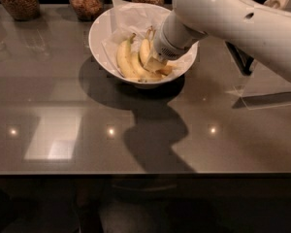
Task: Pick banana from white bowl
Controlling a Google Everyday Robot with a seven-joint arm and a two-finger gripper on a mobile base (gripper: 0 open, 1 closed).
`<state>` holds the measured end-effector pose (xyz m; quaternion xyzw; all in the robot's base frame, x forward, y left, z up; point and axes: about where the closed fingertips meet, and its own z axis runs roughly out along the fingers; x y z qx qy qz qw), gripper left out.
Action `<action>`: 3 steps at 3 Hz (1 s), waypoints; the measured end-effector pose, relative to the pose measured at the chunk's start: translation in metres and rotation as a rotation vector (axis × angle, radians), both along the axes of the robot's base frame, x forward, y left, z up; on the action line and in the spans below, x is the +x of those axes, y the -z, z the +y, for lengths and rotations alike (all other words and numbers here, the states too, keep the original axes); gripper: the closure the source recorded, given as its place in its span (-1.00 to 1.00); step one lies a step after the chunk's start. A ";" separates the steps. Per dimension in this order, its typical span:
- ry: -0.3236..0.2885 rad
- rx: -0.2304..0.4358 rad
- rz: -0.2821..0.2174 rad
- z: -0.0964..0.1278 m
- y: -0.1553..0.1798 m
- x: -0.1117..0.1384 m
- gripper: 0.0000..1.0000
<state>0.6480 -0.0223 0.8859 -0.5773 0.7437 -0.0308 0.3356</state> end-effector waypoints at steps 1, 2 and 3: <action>-0.025 -0.015 -0.034 0.007 -0.019 -0.006 1.00; -0.061 -0.037 -0.072 0.011 -0.047 -0.016 1.00; -0.109 -0.051 -0.103 0.006 -0.079 -0.034 1.00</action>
Offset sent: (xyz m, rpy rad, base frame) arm -0.0264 0.0138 0.0788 -0.0642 -0.1182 0.1008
